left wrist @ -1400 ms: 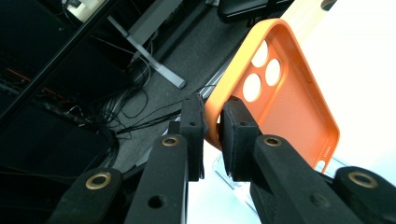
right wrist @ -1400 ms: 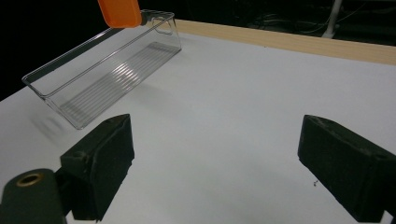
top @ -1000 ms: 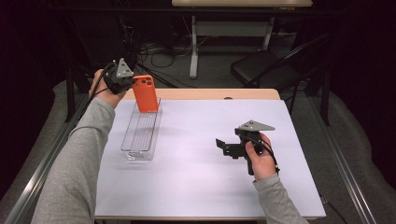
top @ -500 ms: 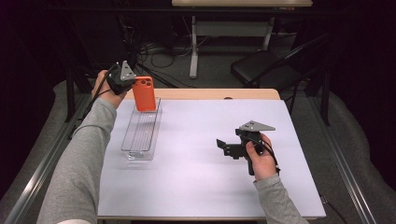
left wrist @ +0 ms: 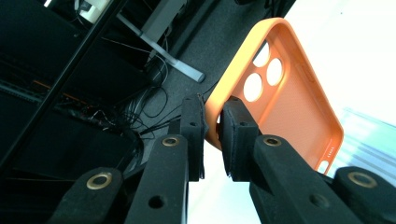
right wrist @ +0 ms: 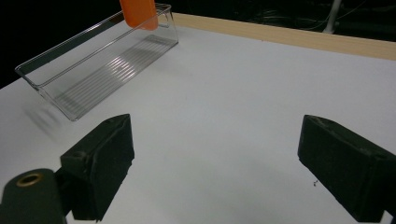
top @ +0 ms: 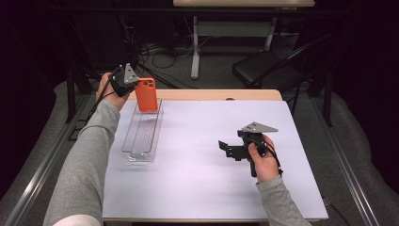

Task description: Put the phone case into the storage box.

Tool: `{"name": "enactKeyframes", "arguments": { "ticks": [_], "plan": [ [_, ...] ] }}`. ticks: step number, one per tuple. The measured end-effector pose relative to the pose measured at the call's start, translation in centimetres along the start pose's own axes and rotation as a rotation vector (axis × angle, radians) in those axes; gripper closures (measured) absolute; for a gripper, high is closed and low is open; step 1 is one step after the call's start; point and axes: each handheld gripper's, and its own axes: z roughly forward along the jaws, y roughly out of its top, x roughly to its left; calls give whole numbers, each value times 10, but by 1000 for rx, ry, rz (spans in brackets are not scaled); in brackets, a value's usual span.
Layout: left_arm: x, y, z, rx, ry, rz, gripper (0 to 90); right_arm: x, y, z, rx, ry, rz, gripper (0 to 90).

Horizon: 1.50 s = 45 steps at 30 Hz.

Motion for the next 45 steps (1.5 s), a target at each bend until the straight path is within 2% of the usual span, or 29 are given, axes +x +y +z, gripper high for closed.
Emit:
{"name": "enactKeyframes", "arguments": {
  "ticks": [11, 18, 28, 45],
  "plan": [
    [-4, -9, 13, 12, 7, 5, 806, -1, -1, 1, 3, -3, 5, 103],
    [-7, -7, 20, 1, 9, 20, 806, -1, -2, 1, 5, -2, 8, 103],
    [-13, -6, 29, 12, 9, 46, 807, -2, -3, 2, 6, 0, 9, 103],
    [-18, -5, 36, 7, 25, 78, 807, -3, -4, 3, 11, 1, 12, 103]
  ]
}}
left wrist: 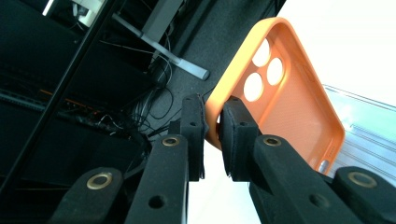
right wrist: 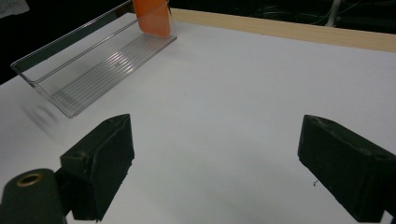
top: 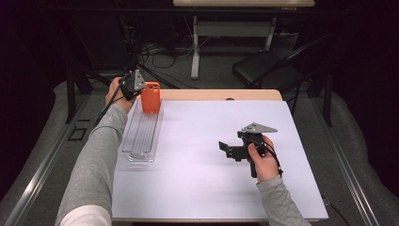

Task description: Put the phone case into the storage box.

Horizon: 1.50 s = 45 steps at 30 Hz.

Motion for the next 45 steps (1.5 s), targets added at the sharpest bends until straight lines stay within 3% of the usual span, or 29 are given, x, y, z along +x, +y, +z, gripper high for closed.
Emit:
{"name": "enactKeyframes", "arguments": {
  "ticks": [18, 32, 45],
  "plan": [
    [0, -2, 2, 13, 9, 21, 800, 0, -1, 1, 2, 0, 1, 103],
    [2, -8, 3, 33, 8, -29, 771, 0, -1, 2, 7, 0, 4, 103],
    [3, -10, 4, 42, 11, -48, 744, 0, -2, 3, 6, 2, 6, 103]
  ]
}}
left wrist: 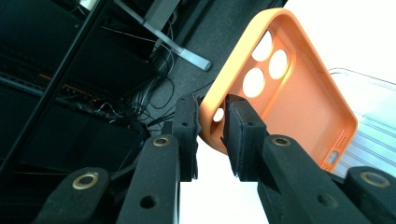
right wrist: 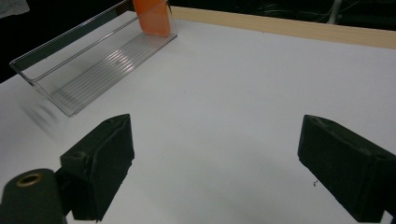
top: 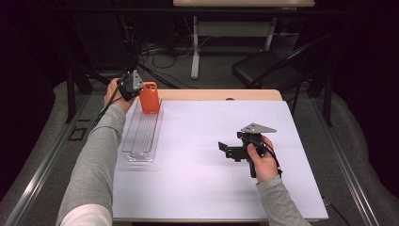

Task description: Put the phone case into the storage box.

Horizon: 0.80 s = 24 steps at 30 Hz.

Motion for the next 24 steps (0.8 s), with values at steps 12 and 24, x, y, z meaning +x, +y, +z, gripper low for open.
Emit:
{"name": "enactKeyframes", "arguments": {
  "ticks": [12, 24],
  "plan": [
    [-1, 0, 2, 5, 3, -16, 710, 0, -1, 1, 4, 1, -7, 103],
    [-2, 2, 4, 0, 9, -37, 643, 1, -1, 2, 10, 1, -5, 104]
  ]
}}
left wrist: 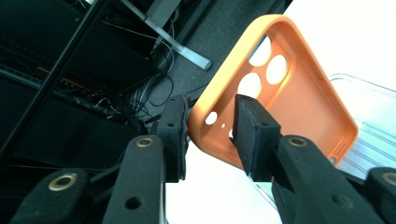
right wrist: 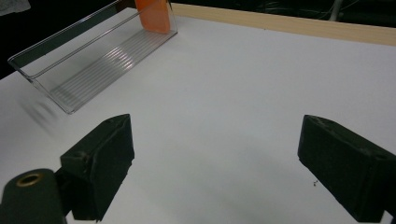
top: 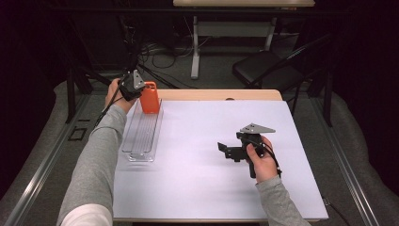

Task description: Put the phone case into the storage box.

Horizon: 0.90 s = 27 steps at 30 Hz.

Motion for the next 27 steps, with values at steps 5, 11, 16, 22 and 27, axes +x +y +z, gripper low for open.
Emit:
{"name": "enactKeyframes", "arguments": {
  "ticks": [5, 11, 16, 22, 27],
  "plan": [
    [0, 0, 1, 4, 2, -6, 602, 0, 0, 0, -1, -2, 3, 103],
    [1, -1, 1, 18, 13, -15, 549, 0, 0, 0, -6, 1, 1, 104],
    [2, -2, 0, 23, 16, -32, 499, 0, 0, 0, -5, 0, 2, 103],
    [3, -4, -2, 31, 8, -71, 458, 0, 0, -1, -9, 0, -3, 103],
    [7, -5, -5, 47, 7, -102, 455, 1, 0, 0, -3, 0, -3, 104]
  ]
}}
